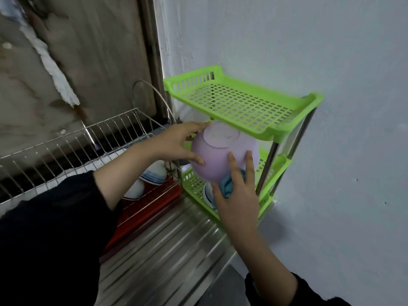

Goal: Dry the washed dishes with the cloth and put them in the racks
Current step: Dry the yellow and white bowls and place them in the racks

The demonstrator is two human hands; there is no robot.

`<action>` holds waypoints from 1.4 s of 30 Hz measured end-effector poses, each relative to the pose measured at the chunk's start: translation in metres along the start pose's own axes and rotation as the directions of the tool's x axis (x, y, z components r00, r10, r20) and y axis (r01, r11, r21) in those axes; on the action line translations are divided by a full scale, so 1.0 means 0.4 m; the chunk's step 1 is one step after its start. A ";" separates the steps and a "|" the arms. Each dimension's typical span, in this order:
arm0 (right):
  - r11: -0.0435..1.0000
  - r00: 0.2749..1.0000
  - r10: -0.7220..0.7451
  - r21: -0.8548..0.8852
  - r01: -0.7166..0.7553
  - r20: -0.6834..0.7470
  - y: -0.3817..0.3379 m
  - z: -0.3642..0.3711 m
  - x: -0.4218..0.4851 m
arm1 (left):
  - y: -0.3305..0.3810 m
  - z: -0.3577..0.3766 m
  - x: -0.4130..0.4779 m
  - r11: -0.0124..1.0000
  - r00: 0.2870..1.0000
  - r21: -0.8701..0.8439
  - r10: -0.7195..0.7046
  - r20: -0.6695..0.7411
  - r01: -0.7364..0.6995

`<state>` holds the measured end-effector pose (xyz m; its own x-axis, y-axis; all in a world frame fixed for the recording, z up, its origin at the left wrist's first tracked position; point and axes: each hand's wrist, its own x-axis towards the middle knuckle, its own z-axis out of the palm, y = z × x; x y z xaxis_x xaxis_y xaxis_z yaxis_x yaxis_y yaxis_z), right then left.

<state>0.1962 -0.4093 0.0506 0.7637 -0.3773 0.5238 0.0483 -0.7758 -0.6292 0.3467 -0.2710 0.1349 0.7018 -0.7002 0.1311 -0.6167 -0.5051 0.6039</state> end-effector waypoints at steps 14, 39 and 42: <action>0.987 0.945 0.156 -0.084 -0.137 0.289 -0.021 -0.016 0.025 | 0.001 0.074 0.001 0.984 0.964 0.106 -0.118 -0.237 0.146; 0.934 0.584 -0.353 0.317 0.167 0.731 -0.041 0.067 -0.059 | 0.093 0.172 -0.504 0.555 0.534 0.129 -0.673 -0.512 0.822; 0.912 0.467 -0.409 0.358 0.199 0.784 -0.092 0.086 -0.112 | 0.122 0.183 -0.610 0.449 0.409 0.068 -0.729 -0.548 0.891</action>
<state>0.1824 -0.3464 0.0304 0.8416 0.5375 0.0523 0.4263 -0.6018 -0.6754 0.1194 -0.1617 0.0748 0.9324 0.3587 0.0444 0.3245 -0.8849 0.3341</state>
